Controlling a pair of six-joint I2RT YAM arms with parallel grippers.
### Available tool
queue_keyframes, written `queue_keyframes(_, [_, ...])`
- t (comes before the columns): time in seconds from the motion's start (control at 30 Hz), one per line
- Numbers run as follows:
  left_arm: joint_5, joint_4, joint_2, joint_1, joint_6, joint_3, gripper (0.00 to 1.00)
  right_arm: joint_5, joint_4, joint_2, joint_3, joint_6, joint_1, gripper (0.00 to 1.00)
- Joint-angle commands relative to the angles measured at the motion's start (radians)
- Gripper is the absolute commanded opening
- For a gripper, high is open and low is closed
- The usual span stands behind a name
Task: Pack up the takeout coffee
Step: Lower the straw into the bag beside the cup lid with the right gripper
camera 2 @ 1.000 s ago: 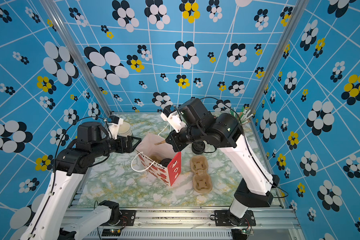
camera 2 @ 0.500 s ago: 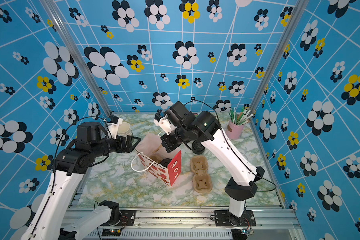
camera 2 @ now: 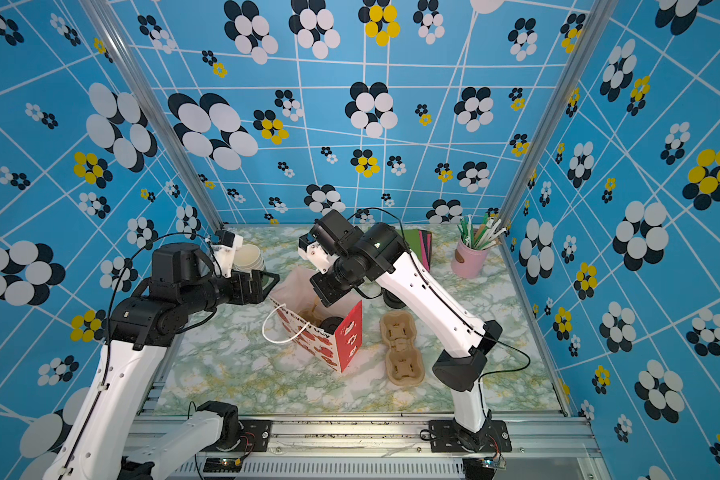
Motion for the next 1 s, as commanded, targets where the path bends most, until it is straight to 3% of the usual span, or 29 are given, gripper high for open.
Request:
queue_keyframes(0.0, [0.015, 0.02, 0.008, 0.008, 0.012, -0.004, 1.0, 0.026, -0.044, 0.026, 0.003, -0.021, 0.01, 0.0])
queue_keyframes(0.33, [0.023, 0.025, 0.013, 0.009, 0.007, -0.014, 1.0, 0.043, -0.061, 0.09, 0.012, -0.027, 0.009, 0.0])
queue_keyframes(0.53, [0.024, 0.026, 0.013, 0.01, 0.007, -0.019, 1.0, 0.038, -0.081, 0.122, 0.052, -0.026, 0.011, 0.08])
queue_keyframes(0.97, [0.028, 0.028, 0.012, 0.01, 0.004, -0.026, 1.0, 0.042, -0.059, 0.082, 0.11, -0.016, 0.01, 0.45])
